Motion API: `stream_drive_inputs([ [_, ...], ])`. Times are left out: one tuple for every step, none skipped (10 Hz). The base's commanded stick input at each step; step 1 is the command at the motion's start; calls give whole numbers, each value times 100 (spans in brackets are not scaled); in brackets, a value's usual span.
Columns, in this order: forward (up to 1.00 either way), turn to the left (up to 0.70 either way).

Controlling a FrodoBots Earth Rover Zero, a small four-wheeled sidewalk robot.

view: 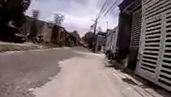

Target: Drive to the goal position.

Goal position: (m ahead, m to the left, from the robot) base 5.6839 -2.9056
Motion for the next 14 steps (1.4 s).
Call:
stream_drive_inputs([
  [70, 0],
  [70, 0],
  [70, 0],
  [70, 0],
  [70, 0],
  [70, 0],
  [70, 0],
  [70, 0],
  [70, 0],
  [70, 0],
  [70, 0],
  [70, 0],
  [70, 0],
  [70, 0],
])
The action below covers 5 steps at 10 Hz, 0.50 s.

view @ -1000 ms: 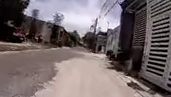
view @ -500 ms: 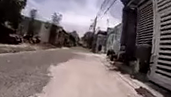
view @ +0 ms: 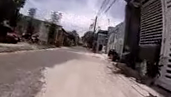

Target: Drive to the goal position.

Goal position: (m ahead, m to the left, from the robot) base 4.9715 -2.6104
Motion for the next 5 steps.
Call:
stream_drive_inputs([
  [70, 0],
  [70, 0],
  [70, 0],
  [70, 0],
  [70, 0],
])
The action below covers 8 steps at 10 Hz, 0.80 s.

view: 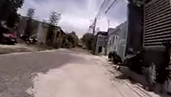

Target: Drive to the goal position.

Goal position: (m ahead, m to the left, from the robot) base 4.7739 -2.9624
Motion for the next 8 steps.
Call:
stream_drive_inputs([
  [70, 0],
  [70, 0],
  [70, 0],
  [70, 0],
  [70, 0],
  [70, 0],
  [70, 0],
  [70, 0],
])
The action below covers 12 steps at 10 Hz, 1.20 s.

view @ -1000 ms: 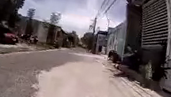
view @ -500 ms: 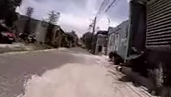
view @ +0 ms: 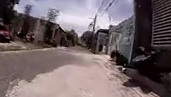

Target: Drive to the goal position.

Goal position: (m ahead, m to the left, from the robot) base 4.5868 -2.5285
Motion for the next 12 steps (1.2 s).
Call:
stream_drive_inputs([
  [70, 0],
  [70, 0],
  [70, 0],
  [70, 0],
  [70, 0],
  [70, 0],
  [70, 0],
  [70, 0],
  [70, 0],
  [70, 0],
  [70, 0],
  [70, 0],
])
